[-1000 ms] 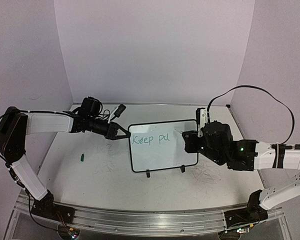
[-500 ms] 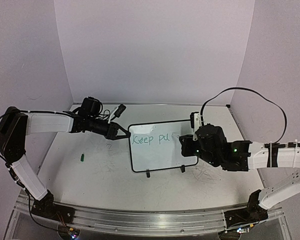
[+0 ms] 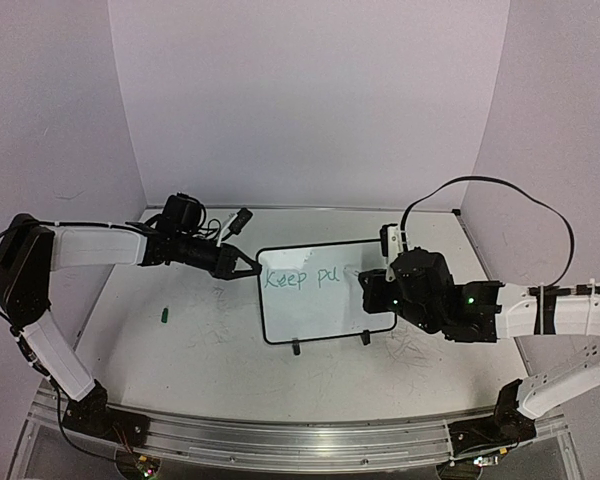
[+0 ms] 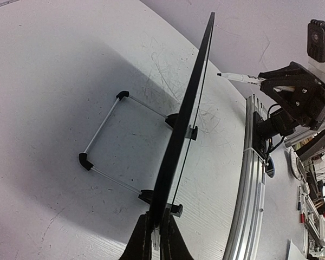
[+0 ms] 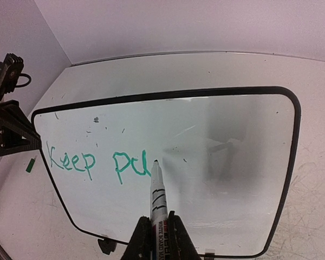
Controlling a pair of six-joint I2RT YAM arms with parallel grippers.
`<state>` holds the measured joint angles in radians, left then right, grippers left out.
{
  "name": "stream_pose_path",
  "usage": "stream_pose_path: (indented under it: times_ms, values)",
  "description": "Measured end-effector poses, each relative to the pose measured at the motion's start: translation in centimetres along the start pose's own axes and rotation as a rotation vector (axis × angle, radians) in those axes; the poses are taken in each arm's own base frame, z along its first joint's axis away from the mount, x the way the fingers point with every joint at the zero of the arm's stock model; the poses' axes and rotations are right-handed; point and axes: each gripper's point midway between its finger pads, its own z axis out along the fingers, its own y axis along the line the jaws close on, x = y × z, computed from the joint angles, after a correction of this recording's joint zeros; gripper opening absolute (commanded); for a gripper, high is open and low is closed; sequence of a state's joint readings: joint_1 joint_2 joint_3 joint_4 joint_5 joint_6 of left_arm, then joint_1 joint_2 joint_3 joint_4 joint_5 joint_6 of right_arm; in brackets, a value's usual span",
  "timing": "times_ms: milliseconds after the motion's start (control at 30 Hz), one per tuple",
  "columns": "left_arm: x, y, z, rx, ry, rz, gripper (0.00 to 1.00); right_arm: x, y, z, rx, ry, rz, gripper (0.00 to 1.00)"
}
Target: Write a sentence on the whiteboard
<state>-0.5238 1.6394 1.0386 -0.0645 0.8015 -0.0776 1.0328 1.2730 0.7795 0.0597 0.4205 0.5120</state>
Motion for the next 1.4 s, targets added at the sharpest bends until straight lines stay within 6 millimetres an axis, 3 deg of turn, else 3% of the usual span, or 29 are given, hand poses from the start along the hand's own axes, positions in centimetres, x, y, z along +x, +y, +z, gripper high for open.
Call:
stream_pose_path:
  times_ms: [1400]
  values:
    - [-0.28,0.19,-0.15,-0.059,-0.006,0.012,0.00,0.21,-0.21,0.70,0.033,0.002,-0.024,0.00]
